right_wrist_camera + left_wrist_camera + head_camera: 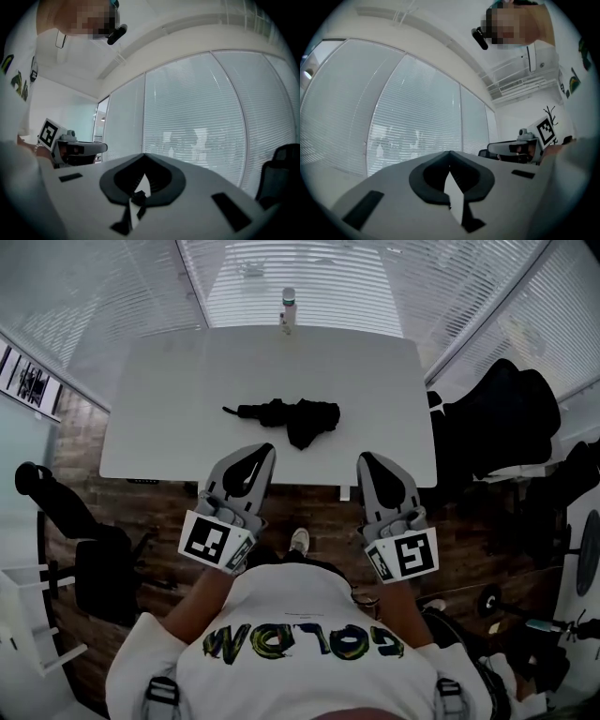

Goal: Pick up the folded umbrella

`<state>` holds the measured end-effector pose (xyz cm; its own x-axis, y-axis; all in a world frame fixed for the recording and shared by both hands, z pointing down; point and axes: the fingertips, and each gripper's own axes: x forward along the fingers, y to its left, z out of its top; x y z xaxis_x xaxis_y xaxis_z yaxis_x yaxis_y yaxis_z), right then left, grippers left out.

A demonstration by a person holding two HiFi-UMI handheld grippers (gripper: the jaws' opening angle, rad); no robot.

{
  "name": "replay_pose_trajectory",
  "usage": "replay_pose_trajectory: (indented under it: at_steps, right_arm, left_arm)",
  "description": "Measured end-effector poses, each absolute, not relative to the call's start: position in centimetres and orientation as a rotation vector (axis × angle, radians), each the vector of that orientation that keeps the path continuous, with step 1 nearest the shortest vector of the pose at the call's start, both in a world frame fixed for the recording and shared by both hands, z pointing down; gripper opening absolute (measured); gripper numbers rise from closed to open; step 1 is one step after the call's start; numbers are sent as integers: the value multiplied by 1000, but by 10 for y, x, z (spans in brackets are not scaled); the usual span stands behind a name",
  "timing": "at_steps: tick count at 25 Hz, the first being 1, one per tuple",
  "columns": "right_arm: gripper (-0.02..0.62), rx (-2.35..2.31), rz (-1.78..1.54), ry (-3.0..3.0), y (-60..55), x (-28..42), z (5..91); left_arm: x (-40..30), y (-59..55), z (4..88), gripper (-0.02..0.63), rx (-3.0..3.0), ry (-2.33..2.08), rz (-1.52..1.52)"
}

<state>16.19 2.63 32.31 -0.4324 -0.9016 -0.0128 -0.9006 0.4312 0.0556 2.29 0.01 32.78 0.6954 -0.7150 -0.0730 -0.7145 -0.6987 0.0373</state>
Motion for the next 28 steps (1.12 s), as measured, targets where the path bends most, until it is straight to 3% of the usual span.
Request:
replay_pose_trajectory:
  at_steps: [14, 28]
  right_arm:
    - [11, 1595, -67, -2646, -58, 147, 334]
    - [11, 1542, -164, -2615, -171, 56, 319]
  left_arm:
    - [7, -80, 338, 11, 2838, -1249, -134]
    - [-66, -186, 328, 11, 2871, -1186, -190]
